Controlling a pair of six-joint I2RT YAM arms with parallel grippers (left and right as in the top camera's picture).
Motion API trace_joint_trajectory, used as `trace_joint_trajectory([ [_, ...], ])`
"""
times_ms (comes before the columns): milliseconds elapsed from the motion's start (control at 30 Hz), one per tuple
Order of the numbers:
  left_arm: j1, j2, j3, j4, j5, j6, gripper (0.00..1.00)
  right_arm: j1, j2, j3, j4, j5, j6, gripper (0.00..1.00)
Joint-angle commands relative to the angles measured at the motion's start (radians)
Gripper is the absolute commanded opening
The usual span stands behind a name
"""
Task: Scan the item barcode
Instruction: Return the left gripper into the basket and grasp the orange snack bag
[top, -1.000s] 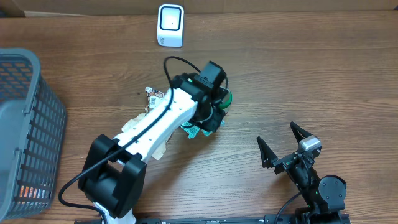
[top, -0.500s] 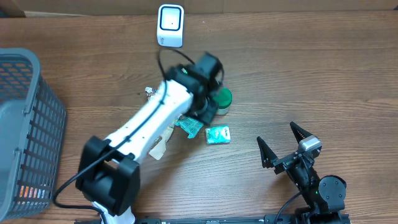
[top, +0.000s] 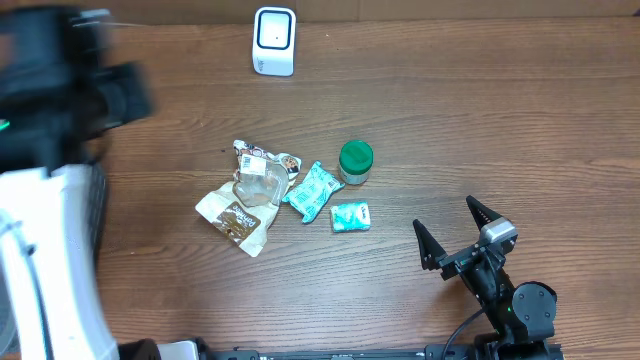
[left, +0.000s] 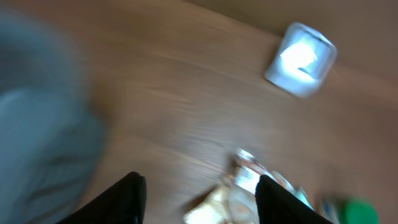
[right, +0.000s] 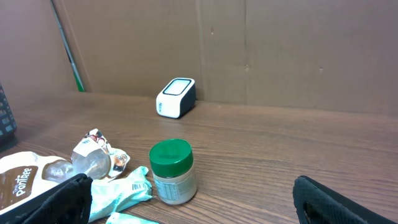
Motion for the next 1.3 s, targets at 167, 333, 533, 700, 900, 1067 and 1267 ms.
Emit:
trace_joint_trajectory([
  [167, 0.485, 0.023, -0.034, -0.069, -0.011, -0.25, 0.68, -0.003, -0.002, -0.01, 0.006, -0.004, -0.001, 1.0],
  [333, 0.658, 0.058, -0.155, -0.055, -0.01, -0.388, 0.74, -0.003, -0.002, -0.01, 0.006, -0.004, -0.001, 1.0],
  [533, 0.753, 0.128, -0.349, -0.045, -0.011, -0.422, 0.72, -0.003, -0.002, -0.01, 0.006, -0.004, -0.001, 1.0],
  [700, 0.777, 0.184, -0.528, 0.036, -0.025, -0.425, 0.68, -0.003, -0.002, -0.01, 0.006, -0.004, -0.001, 1.0],
  [900, 0.783, 0.219, -0.702, 0.158, -0.135, -0.433, 0.65, -0.003, -0.002, -0.01, 0.006, -0.004, -0.001, 1.0],
  [1067, 0.792, 0.224, -0.758, 0.202, -0.191, -0.436, 0.64, -0.003, -0.002, -0.01, 0.006, -0.004, -0.001, 1.0],
  [1267, 0.792, 0.224, -0.795, 0.235, -0.247, -0.452, 0.68, -0.003, -0.002, -0.01, 0.006, -0.004, -0.001, 1.0],
])
